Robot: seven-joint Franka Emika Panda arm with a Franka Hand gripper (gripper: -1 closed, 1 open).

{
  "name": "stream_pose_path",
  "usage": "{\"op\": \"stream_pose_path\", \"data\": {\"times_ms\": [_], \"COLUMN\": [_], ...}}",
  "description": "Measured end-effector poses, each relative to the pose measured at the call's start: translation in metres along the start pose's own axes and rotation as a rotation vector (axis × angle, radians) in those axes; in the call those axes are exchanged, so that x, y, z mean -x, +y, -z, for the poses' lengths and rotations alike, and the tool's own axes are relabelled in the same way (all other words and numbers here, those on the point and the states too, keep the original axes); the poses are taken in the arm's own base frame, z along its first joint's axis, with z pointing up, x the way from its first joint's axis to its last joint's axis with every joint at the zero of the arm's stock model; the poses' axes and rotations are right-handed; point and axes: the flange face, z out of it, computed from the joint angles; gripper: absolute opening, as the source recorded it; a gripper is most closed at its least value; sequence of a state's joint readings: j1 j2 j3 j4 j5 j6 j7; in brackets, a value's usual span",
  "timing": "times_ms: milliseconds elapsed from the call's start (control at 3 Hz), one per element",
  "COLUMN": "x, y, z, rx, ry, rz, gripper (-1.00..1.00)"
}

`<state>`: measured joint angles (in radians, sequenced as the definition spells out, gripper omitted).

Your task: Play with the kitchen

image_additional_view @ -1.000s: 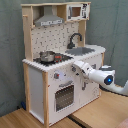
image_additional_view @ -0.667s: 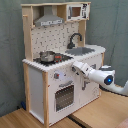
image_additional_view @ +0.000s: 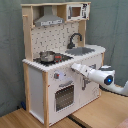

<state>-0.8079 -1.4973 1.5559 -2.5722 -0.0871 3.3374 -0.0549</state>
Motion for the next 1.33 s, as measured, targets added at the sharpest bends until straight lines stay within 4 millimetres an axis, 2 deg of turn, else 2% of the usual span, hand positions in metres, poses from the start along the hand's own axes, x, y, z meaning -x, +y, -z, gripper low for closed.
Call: {"op": "stream_pose_path", "data": {"times_ms": [333, 667, 1333], "x": [-0.019, -0.032, -0.04], "y": [0.015, 0.021, 0.032], "z": [0.014, 0.033, 0.059], "rx": [0.024, 0.032, 0.035], "ry": [0.035, 0.024, -0.055], "rz": [0.072, 0.092, 0.054], "gripper": [1.0, 1.0, 1.0]}}
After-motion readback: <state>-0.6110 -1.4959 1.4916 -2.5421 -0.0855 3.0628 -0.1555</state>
